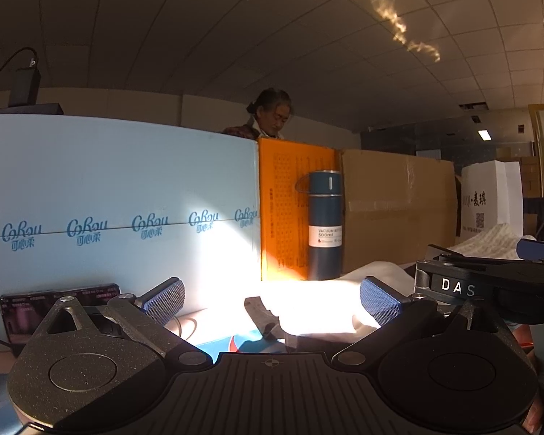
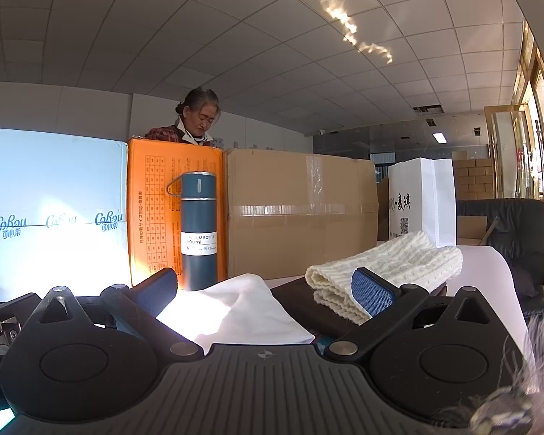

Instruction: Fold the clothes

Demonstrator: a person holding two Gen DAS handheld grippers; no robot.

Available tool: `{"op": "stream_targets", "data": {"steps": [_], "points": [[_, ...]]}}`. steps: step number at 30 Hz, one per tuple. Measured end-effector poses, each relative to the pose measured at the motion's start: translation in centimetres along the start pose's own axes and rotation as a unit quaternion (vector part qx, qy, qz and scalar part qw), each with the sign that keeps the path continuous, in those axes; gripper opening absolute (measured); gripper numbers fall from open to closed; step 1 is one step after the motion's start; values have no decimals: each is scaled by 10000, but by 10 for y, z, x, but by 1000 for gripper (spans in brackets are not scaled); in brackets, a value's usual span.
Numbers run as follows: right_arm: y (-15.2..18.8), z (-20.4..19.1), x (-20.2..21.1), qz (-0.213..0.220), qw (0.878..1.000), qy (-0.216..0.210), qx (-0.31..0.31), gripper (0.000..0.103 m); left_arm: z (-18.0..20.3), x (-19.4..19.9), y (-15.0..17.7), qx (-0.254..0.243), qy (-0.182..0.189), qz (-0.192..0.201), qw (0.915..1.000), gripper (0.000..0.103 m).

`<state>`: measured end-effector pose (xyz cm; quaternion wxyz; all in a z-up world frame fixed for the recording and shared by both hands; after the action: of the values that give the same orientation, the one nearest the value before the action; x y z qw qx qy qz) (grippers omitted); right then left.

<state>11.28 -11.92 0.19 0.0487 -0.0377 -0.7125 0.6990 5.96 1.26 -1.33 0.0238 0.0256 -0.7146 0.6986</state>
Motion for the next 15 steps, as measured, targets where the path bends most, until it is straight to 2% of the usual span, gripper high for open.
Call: {"op": "stream_targets", "data": {"steps": [15], "points": [[0,0,-1,-15,10000,-5,-13,103,-1,0,0,9,7,-14,10000,103]]}}
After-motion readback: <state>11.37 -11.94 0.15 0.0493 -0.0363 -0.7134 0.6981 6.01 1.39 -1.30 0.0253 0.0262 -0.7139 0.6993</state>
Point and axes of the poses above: each gripper's, at about its wrist camera, not at the fingertips, and x roughly against the way its jaws point, z to its right, y to its underside, the point moved 8 cm from there along -x, roughly the way its jaws point, and after that the axes turned 11 degrees about y, right-handed, at the moved point
